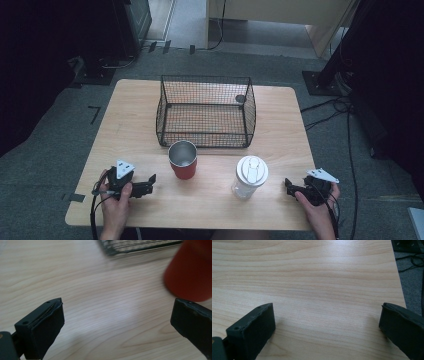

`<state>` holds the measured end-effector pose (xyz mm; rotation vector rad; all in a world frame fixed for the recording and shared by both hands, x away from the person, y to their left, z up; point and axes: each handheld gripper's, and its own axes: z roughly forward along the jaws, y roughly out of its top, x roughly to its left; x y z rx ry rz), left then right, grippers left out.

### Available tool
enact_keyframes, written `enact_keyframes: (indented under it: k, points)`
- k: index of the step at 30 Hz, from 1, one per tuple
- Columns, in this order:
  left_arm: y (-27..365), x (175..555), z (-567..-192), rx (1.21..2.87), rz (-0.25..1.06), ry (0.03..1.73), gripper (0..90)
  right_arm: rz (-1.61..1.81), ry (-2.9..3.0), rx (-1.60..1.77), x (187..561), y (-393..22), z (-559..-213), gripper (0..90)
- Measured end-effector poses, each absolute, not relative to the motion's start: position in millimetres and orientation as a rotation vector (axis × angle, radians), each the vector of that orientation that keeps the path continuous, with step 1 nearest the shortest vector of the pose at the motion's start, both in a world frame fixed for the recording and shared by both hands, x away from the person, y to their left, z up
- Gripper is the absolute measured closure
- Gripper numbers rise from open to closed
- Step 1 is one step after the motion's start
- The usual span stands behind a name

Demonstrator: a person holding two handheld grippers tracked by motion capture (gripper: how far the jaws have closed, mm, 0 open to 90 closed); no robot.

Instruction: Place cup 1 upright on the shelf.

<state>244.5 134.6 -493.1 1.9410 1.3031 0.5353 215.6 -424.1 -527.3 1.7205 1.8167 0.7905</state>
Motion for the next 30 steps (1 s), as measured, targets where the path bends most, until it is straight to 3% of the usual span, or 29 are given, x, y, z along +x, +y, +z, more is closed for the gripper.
enact_keyframes:
  k: [11,21,30]
  points:
    - [92,242,-484,1.974,0.501,1.122,0.0,0.795,1.816,1.723,216,-424,-527,0.2]
    - [72,250,-480,1.893,0.343,1.067,0.0,0.801,1.818,1.723,215,-424,-527,0.3]
    - [54,257,-476,1.885,0.377,1.041,0.0,0.804,1.818,1.722,215,-425,-527,0.3]
